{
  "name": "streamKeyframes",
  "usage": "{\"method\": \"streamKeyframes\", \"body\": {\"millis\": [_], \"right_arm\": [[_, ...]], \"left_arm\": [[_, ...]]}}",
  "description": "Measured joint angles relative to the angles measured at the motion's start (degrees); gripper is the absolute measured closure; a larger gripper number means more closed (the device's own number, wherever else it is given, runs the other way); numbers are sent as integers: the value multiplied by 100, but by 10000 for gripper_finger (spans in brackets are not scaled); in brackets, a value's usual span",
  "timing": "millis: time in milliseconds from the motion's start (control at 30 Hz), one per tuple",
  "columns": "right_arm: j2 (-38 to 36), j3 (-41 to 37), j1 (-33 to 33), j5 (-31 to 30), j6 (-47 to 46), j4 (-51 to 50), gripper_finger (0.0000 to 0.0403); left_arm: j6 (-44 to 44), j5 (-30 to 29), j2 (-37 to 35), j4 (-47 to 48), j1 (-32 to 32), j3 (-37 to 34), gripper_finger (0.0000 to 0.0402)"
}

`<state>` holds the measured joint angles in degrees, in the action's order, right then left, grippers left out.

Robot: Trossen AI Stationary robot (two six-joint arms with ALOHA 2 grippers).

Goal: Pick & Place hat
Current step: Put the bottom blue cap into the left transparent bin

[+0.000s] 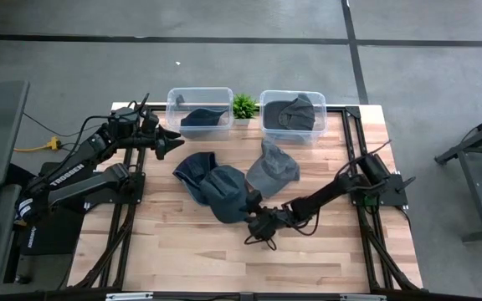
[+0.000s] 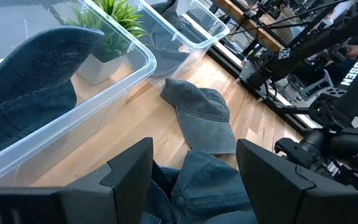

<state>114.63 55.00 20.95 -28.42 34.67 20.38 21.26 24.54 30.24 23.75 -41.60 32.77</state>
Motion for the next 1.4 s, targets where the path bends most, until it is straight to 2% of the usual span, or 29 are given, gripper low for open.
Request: {"method": "streamKeyframes", "body": {"millis": [200, 433, 567, 867, 933, 1400], "right_arm": [[0, 0, -159, -22, 137, -9, 196], [0, -6, -141, -606, 163, 83, 210], [2, -7, -63, -720, 157, 92, 247], [2, -9, 76, -888, 146, 197, 374], [2, -9, 97, -946, 164, 270, 391], [-183, 120, 125, -1476, 162, 339, 400]], "left_arm": [[0, 17, 0, -2, 0, 0, 175], [2, 45, 0, -2, 0, 0, 175], [2, 45, 0, -2, 0, 0, 175], [4, 47, 0, 22, 0, 0, 175], [4, 47, 0, 38, 0, 2, 175], [7, 52, 2, 44, 2, 7, 175]]}}
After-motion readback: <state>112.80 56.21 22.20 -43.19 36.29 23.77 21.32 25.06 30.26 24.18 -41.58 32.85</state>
